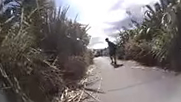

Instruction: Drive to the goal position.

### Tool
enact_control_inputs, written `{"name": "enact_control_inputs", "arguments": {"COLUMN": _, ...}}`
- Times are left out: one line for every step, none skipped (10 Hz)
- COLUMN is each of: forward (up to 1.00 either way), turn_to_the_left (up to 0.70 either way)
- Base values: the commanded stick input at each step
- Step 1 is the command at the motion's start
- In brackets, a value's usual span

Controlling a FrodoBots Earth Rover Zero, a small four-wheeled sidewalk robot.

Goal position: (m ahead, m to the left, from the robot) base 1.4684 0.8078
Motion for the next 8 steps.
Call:
{"name": "enact_control_inputs", "arguments": {"forward": 0.50, "turn_to_the_left": -0.08}}
{"name": "enact_control_inputs", "arguments": {"forward": 0.50, "turn_to_the_left": -0.09}}
{"name": "enact_control_inputs", "arguments": {"forward": 0.50, "turn_to_the_left": -0.10}}
{"name": "enact_control_inputs", "arguments": {"forward": 0.50, "turn_to_the_left": -0.11}}
{"name": "enact_control_inputs", "arguments": {"forward": 0.50, "turn_to_the_left": -0.13}}
{"name": "enact_control_inputs", "arguments": {"forward": 0.50, "turn_to_the_left": -0.14}}
{"name": "enact_control_inputs", "arguments": {"forward": 0.50, "turn_to_the_left": -0.16}}
{"name": "enact_control_inputs", "arguments": {"forward": 0.50, "turn_to_the_left": -0.18}}
